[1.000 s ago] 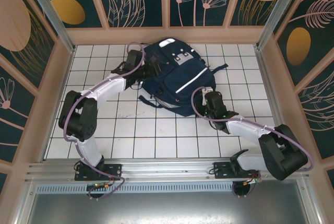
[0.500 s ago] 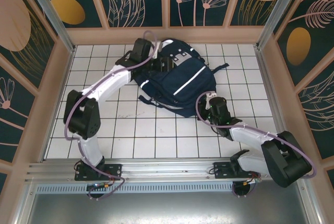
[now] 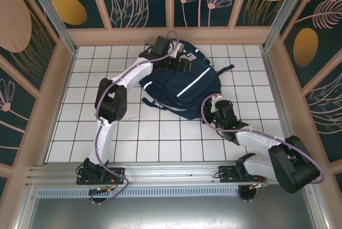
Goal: Pack the student bag
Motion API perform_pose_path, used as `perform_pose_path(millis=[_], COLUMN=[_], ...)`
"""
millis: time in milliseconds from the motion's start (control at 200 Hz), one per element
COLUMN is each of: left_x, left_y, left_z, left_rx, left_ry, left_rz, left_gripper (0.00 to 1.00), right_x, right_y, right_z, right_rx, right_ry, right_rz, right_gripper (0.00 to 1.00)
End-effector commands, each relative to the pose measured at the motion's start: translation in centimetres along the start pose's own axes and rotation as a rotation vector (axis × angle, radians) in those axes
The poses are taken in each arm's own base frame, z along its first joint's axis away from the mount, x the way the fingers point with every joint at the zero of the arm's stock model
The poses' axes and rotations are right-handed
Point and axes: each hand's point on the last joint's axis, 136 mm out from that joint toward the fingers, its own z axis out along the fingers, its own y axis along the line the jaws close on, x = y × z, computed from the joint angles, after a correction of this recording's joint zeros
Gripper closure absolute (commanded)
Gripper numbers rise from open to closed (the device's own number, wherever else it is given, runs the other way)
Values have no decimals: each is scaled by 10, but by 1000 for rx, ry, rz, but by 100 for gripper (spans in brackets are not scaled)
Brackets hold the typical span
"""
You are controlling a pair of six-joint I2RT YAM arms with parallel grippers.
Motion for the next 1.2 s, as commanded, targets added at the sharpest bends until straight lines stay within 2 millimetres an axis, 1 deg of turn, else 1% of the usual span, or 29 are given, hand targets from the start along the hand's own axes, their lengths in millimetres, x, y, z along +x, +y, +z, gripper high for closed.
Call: perform_pose_path(millis=[0,280,380,470,601,641,676,731,781,891,936,1011,1056,1196], left_x=[47,85,91,96,106,108,107,97,83,51,45,47,51,66], left_y=[26,18,14,19,36,39,37,25,8,-17,-31,-57,-67,-77], left_z=[15,10,5,4,3,4,4,2,-5,-24,-27,-25,-22,-12], left_rx=[-108,-139,-135,-159,-232,-241,-237,-192,-137,-85,-20,143,218,297], left_ry=[154,269,275,294,321,328,324,290,238,133,108,111,123,146], left_rz=[-8,17,22,31,57,53,46,30,25,30,16,-35,-68,-111], left_gripper=[28,29,29,29,27,27,28,29,29,31,32,34,36,37], right_x=[-5,-5,-5,-6,-6,-5,-6,-6,-6,-5,-6,-6,-7,-7], right_y=[5,4,4,5,6,6,6,6,5,6,6,5,5,4], right_z=[-2,0,0,0,-2,-2,-3,-3,-3,-3,-2,-3,-3,-4], right_rx=[-38,-35,-39,-44,-49,-49,-48,-50,-50,-51,-52,-53,-52,-53], right_ry=[-28,-25,-25,-26,-26,-26,-28,-30,-31,-30,-32,-35,-38,-42], right_rz=[15,20,19,19,19,19,18,18,19,20,23,27,29,34], right_gripper=[100,100,100,100,100,100,100,100,100,100,100,100,100,100])
